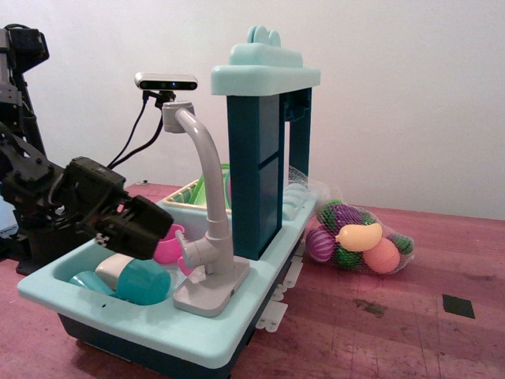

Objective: Turn lever vertical to front

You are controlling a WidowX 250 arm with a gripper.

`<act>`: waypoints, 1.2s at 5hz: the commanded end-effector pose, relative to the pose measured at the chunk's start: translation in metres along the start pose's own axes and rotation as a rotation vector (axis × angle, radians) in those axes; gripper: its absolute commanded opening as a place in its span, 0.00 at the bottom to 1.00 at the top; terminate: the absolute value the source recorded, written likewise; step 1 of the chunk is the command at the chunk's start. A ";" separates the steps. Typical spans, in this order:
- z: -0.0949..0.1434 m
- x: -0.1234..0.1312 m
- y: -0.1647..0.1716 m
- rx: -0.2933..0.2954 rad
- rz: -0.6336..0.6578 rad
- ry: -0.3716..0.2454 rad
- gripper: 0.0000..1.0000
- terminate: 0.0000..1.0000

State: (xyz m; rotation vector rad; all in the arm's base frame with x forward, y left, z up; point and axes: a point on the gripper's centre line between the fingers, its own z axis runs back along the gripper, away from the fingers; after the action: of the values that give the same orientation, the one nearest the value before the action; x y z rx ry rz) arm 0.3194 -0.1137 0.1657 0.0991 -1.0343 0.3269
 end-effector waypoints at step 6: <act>0.150 0.018 0.020 0.288 0.008 -0.106 1.00 0.00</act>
State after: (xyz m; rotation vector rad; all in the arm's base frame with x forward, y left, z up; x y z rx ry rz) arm 0.1977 -0.1270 0.2486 0.3999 -1.0741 0.4554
